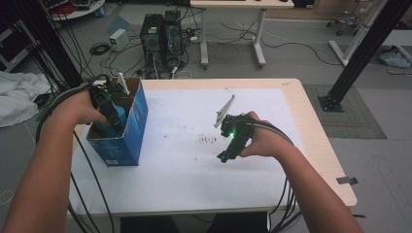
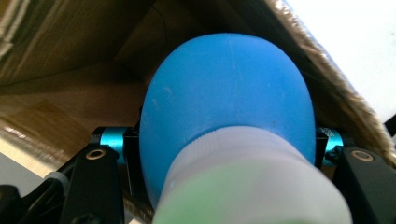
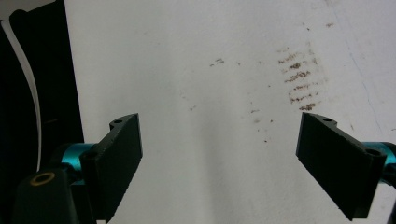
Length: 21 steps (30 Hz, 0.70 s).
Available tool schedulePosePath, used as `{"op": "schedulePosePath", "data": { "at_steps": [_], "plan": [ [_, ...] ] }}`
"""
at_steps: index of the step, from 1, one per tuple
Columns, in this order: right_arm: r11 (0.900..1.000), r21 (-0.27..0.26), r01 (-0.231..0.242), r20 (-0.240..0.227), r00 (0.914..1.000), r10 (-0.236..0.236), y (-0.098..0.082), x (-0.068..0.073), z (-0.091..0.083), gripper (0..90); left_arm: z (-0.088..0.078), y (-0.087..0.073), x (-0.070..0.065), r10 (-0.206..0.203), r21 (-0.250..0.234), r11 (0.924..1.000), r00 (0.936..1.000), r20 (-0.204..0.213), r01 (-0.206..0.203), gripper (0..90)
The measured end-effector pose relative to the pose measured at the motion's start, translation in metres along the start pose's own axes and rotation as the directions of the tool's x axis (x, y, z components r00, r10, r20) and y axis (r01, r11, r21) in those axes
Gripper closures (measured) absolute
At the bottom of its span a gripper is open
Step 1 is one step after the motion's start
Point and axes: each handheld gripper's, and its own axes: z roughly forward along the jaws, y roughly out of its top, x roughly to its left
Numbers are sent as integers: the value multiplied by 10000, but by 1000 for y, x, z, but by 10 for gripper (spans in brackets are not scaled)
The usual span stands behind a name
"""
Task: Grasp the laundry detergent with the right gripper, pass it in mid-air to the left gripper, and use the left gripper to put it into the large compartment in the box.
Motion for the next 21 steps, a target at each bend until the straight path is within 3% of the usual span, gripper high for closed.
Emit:
{"op": "schedulePosePath", "data": {
  "at_steps": [7, 21],
  "plan": [
    [10000, 42, 27, 23, 10000, -27, 0, 1, 1, 138, 9, 0, 2, 100, 162, 9998, 9998, -179, -97, 385],
    [10000, 42, -19, 20, 10000, 19, 0, 1, 1, 137, 11, -1, 4, 114, 49, 9999, 9999, 39, -114, 377]
  ]
}}
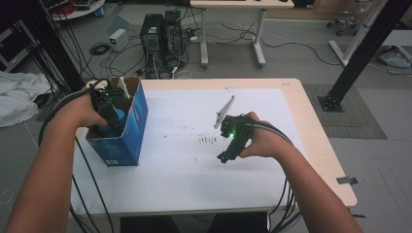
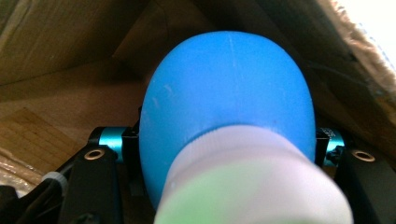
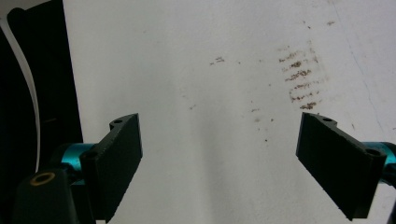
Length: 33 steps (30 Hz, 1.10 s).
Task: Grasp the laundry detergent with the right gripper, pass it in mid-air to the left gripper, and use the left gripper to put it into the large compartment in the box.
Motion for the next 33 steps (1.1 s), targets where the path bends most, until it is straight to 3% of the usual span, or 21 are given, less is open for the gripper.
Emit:
{"op": "schedulePosePath", "data": {
  "at_steps": [11, 21, 33],
  "plan": [
    [10000, -70, 8, 78, 10000, -7, 1, 0, 0, 138, -12, -2, -3, 6, -240, 9997, 10000, -40, -7, 333],
    [9999, -131, 47, 87, 10000, -46, 1, 1, 0, 138, -20, -3, -9, 20, -104, 9999, 9998, -179, -22, 306],
    [9999, -142, 77, 80, 9999, -76, 2, 0, 0, 137, -50, -13, -13, 104, -603, 9981, 9992, -381, -127, 303]
  ]
}}
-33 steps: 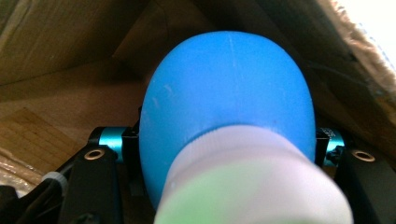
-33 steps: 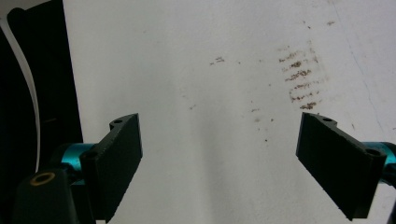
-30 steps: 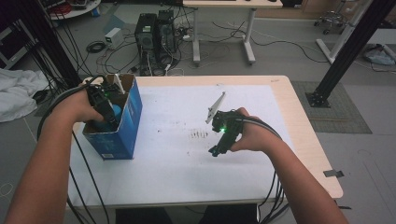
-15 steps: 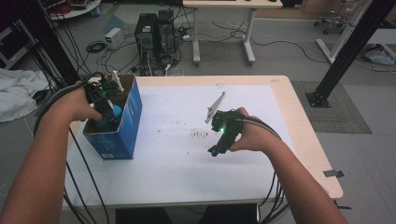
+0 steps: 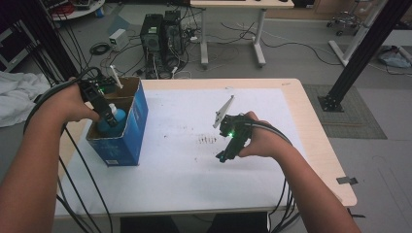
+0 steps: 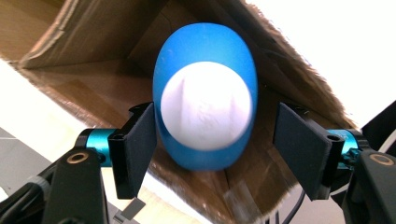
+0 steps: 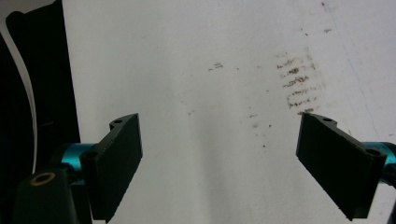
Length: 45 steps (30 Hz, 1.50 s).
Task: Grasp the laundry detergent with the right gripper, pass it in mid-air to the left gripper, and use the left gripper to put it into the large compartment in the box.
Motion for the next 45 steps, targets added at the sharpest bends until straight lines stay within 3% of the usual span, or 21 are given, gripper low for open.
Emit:
{"op": "schedulePosePath", "data": {
  "at_steps": [8, 18, 20, 21, 26, 28, 29, 31, 37, 39, 40, 42, 43, 44, 45],
  "plan": [
    [10000, -42, -49, -4, 10000, 49, -1, 0, -2, 137, -16, -1, -11, 268, -41, 9996, 9995, -142, -268, 267],
    [10000, -57, -47, 88, 10000, 47, -3, 2, -10, 137, -45, 12, -36, 1322, -381, 9903, 9906, -346, -1335, 224],
    [10000, -53, -50, 110, 9999, 50, -2, 3, -10, 137, -45, 12, -36, 1322, -381, 9903, 9906, -346, -1335, 213],
    [10000, -53, -50, 110, 9999, 50, -2, 3, -10, 137, -49, 17, -43, 1726, -437, 9838, 9844, -342, -1740, 213],
    [10000, 27, -43, 166, 9999, 42, -1, 5, -13, 138, -53, 27, -57, 2193, -498, 9741, 9751, -322, -2207, 203],
    [10000, 44, -49, 174, 9998, 48, -1, 5, -14, 137, -54, 31, -62, 2501, -459, 9669, 9678, -282, -2511, 197],
    [10000, 44, -49, 174, 9998, 48, -1, 5, -14, 137, -54, 31, -62, 2501, -459, 9669, 9678, -282, -2511, 197],
    [9999, 108, -19, 194, 9998, 17, 0, 5, -15, 137, -55, 37, -71, 2833, -454, 9577, 9587, -253, -2842, 196],
    [9998, 180, -45, 276, 9996, 40, 1, 6, -19, 137, -54, 49, -87, 3393, -348, 9399, 9405, -206, -3398, 177],
    [9998, 208, -47, 285, 9996, 41, 1, 6, -19, 137, -54, 49, -87, 3393, -348, 9399, 9405, -206, -3398, 177],
    [9998, 208, -47, 285, 9996, 41, 1, 6, -19, 137, -52, 55, -95, 3647, -315, 9304, 9309, -180, -3651, 177],
    [9994, 336, -64, 287, 9996, 54, 1, 7, -20, 137, -50, 59, -100, 3925, -289, 9193, 9197, -88, -3925, 167],
    [9994, 336, -64, 287, 9996, 54, 1, 7, -20, 137, -50, 59, -100, 3925, -289, 9193, 9197, -88, -3925, 165],
    [9993, 363, -33, 296, 9996, 23, 1, 6, -20, 137, -46, 64, -106, 4223, -231, 9061, 9064, -79, -4224, 165],
    [9993, 383, -12, 301, 9995, 1, 1, 6, -21, 137, -44, 66, -109, 4289, -218, 9031, 9034, 1, -4288, 162]
  ]
}}
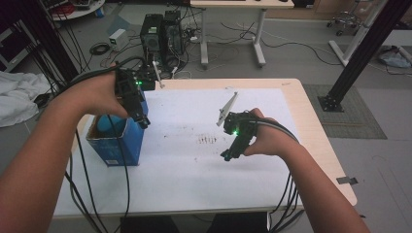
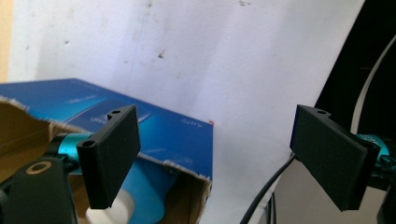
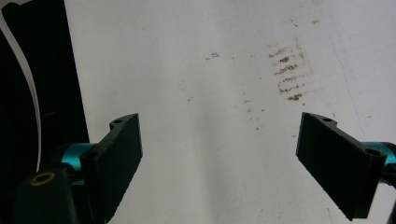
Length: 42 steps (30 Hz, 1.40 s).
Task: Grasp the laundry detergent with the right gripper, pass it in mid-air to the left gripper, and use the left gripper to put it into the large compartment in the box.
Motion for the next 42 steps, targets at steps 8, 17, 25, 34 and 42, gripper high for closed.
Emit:
{"op": "schedulePosePath", "data": {
  "at_steps": [8, 17, 25, 34, 42],
  "plan": [
    [9996, 281, -19, 18, 10000, 18, 0, -2, 0, 137, 17, 16, -8, 652, 14, 9979, 9973, 338, -653, 137],
    [9971, 747, 134, 67, 9999, -140, 7, -8, -1, 137, 47, 31, -19, 1372, 198, 9901, 9881, 691, -1388, 100],
    [9941, 1080, 116, 40, 9999, -121, 8, -16, 0, 137, 66, 27, -17, 1585, 279, 9866, 9850, 683, -1607, 84],
    [9834, 1808, 133, 26, 9999, -140, 8, -20, 5, 137, 76, 26, -15, 1622, 198, 9862, 9825, 919, -1647, 68],
    [9774, 2112, 58, 138, 9999, -89, 7, -29, -1, 137, 78, 23, -9, 1394, 188, 9897, 9850, 1017, -1420, 68]
  ]
}}
